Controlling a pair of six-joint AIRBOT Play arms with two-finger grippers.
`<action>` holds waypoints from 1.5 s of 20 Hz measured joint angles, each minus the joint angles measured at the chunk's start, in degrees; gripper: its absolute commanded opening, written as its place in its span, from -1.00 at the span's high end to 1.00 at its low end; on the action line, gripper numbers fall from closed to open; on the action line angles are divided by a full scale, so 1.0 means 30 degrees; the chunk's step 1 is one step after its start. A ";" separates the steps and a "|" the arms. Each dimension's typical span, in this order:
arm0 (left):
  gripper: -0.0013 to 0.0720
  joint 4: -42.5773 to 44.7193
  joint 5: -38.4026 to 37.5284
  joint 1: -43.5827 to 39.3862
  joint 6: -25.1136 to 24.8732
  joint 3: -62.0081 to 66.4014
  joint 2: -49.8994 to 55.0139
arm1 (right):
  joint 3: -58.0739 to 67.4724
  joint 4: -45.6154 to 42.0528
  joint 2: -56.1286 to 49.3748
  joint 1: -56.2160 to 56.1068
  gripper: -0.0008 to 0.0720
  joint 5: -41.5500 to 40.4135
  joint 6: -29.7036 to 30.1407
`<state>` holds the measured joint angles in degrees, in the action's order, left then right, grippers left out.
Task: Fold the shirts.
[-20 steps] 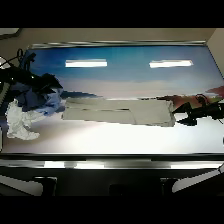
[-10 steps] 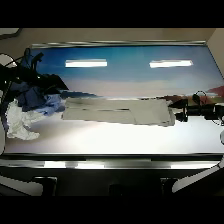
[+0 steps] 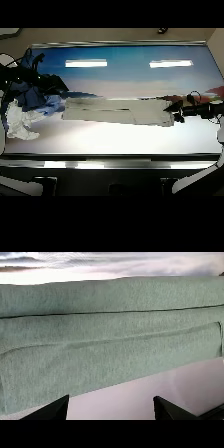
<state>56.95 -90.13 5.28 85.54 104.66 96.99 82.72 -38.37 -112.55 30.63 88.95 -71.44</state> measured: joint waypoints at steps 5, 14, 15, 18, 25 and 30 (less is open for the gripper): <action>0.72 -0.0007 0.0015 -0.0386 -0.0175 -0.0015 0.0000 | 0.0036 -0.1559 0.1974 -0.1705 0.84 -0.2769 -0.1377; 0.90 -0.1341 0.5151 -0.6346 -0.0991 -0.3672 0.0146 | 0.0036 -0.6637 0.9734 -0.6288 0.84 -0.3934 -0.4677; 0.90 -0.1574 0.6142 -0.7315 -0.0721 -0.4102 0.0306 | 0.0036 -0.6980 1.0608 -0.6878 0.84 -0.3891 -0.5115; 0.90 -0.2616 0.8808 -0.9792 -0.0291 -0.4765 0.1107 | 0.0036 -0.7592 1.3253 -0.8502 0.84 -0.3228 -0.6666; 0.90 -0.6594 1.2458 -1.2590 0.0707 -0.5129 0.3971 | 0.0036 -0.7941 1.8302 -0.9792 0.84 -0.0138 -1.0506; 0.90 -1.0732 1.2677 -1.4906 -0.0007 -0.5158 0.5304 | 0.0036 -0.8357 2.0057 -0.9894 0.84 0.0583 -1.2109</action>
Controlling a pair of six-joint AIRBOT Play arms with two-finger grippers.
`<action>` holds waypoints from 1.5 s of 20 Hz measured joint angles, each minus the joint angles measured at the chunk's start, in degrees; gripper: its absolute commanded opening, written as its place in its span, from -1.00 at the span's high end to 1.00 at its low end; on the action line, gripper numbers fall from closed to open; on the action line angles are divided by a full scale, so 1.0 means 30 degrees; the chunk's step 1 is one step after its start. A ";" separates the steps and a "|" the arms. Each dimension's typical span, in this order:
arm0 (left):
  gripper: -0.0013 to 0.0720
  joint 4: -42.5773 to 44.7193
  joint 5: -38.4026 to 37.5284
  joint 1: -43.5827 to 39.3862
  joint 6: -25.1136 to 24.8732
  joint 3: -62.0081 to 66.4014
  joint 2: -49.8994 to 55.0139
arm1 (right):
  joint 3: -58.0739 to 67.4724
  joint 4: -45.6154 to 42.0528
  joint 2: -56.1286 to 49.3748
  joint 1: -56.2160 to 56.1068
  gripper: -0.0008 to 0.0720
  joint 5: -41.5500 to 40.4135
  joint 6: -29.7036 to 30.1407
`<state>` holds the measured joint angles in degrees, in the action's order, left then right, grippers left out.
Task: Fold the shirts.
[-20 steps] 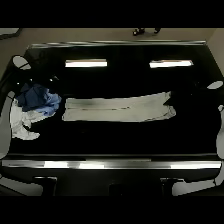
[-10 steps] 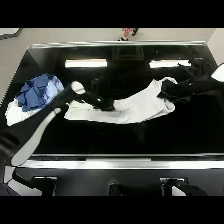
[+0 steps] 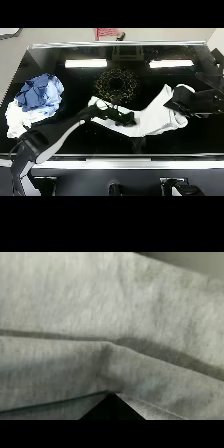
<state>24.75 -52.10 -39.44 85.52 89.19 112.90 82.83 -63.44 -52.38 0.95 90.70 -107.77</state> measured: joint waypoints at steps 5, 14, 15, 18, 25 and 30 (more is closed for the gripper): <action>0.91 0.0102 0.0342 0.0379 -0.0415 -0.0015 -0.0729 | 0.0000 0.0605 -0.1290 -0.0036 0.84 -0.1865 0.0146; 0.90 0.9369 -0.0270 1.0200 0.1173 0.0000 -0.9617 | 0.0007 0.6972 -0.9107 -0.3563 0.83 -0.8961 0.3118; 0.90 0.9668 -0.0444 1.1176 0.1224 -0.0007 -1.0542 | 0.0022 0.7919 -1.0156 -0.4269 0.83 -0.9712 0.3555; 0.90 1.0280 -0.0874 1.3529 0.1217 -0.0007 -1.3085 | 0.0044 1.1125 -1.3253 -0.6178 0.82 -1.1744 0.4889; 0.90 1.0885 -0.1923 1.4914 0.0532 -0.0117 -1.5650 | 0.0073 1.5671 -1.6429 -0.8080 -0.90 -1.4090 0.6637; 0.90 1.1810 -0.2244 1.5023 0.0211 -0.0364 -1.5912 | 0.0073 1.1176 -1.4579 -0.4940 -0.83 -1.0950 0.5632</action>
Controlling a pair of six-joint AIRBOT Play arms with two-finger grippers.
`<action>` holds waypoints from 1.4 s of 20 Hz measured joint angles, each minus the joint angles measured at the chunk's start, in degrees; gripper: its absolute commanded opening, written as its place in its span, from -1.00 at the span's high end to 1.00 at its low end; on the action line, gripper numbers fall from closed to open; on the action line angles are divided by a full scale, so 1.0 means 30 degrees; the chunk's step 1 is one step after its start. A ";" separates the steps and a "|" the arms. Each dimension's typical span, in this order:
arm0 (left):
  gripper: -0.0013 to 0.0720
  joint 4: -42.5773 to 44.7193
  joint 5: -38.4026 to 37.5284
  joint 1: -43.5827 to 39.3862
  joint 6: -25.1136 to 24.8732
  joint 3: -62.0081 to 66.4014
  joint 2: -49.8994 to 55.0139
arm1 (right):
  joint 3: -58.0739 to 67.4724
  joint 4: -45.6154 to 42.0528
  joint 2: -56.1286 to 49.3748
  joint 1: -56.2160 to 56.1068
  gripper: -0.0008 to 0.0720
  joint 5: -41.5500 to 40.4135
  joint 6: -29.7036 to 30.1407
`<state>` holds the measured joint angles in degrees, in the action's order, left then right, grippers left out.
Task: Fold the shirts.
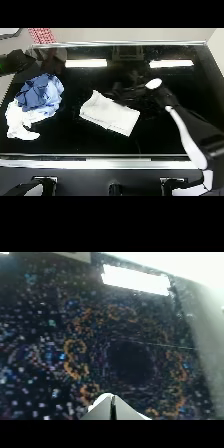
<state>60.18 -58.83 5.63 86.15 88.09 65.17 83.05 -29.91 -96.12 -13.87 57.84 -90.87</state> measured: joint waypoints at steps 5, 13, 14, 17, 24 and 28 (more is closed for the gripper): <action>0.90 0.0481 -0.0073 0.0022 -0.0160 -0.0051 -0.0051 | -0.2856 -0.9092 0.2397 0.3410 -0.83 0.5136 -0.3264; 0.90 0.0539 -0.0211 -0.0357 0.0000 -0.0058 -0.0058 | -0.8830 -0.4364 0.2208 0.2142 0.69 -0.0270 -0.3155; 0.90 0.0532 -0.0211 -0.0430 0.0007 -0.0058 -0.0058 | -0.8990 -0.3592 0.2098 0.1865 0.83 -0.1042 -0.2703; 0.90 0.0510 -0.0284 -0.0561 0.0087 -0.0058 -0.0058 | -0.8517 -0.1967 0.2193 0.2193 0.84 -0.2120 -0.0729; 0.90 0.0503 -0.0452 -0.0605 0.0146 -0.0102 -0.0058 | -0.4204 -0.2346 0.3395 1.0054 0.84 0.1326 0.1457; 0.90 0.0503 -0.0561 -0.0605 0.0146 -0.0117 -0.0058 | -0.2914 -0.2871 0.4401 1.6895 0.83 0.3235 0.1472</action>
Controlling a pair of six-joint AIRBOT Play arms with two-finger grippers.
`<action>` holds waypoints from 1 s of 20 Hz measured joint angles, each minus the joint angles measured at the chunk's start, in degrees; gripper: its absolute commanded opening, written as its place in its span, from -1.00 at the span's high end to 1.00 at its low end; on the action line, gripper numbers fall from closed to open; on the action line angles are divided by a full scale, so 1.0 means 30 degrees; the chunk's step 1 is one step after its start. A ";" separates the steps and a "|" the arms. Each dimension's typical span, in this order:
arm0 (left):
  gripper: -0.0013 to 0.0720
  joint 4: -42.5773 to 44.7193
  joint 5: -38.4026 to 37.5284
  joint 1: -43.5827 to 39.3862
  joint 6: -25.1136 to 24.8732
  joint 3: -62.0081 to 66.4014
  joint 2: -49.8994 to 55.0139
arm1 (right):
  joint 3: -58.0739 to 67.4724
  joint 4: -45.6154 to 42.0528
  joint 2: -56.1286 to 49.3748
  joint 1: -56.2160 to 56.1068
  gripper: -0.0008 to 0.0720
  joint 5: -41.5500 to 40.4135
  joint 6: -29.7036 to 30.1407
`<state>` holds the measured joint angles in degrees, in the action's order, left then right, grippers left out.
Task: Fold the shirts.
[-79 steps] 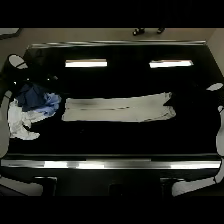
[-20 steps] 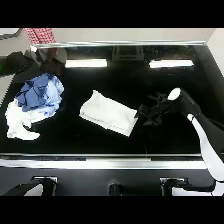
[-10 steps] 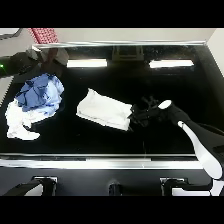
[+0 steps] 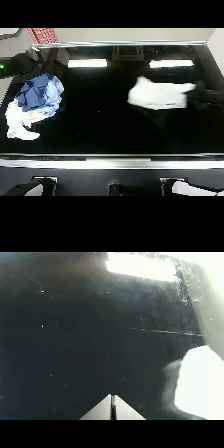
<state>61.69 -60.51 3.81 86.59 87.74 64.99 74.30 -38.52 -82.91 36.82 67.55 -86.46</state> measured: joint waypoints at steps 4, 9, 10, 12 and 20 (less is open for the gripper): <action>0.90 0.0007 -0.0036 -0.0029 0.0007 0.0000 0.0000 | 0.0211 -0.2463 0.0605 0.6062 0.83 0.2113 -0.0474; 0.90 0.0000 -0.0044 -0.0357 0.0007 0.0000 0.0000 | -0.2018 -0.7978 0.1013 0.9704 0.84 0.4175 -0.1435; 0.90 0.0000 -0.0044 -0.0459 0.0007 0.0000 0.0000 | -0.2492 -0.9005 0.1107 0.9967 0.84 0.4306 -0.1552; 0.90 -0.0007 -0.0058 -0.0612 0.0007 -0.0015 0.0000 | -0.3249 -1.1038 0.1224 1.0346 0.84 0.4444 -0.1705; 0.90 0.0109 0.0007 -0.0794 0.0000 -0.0015 0.0000 | -0.4065 -1.4877 0.0940 1.0739 0.83 0.3366 -0.1450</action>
<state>62.02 -60.49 1.43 86.59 87.70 64.99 62.11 -83.15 -80.09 69.04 77.65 -90.80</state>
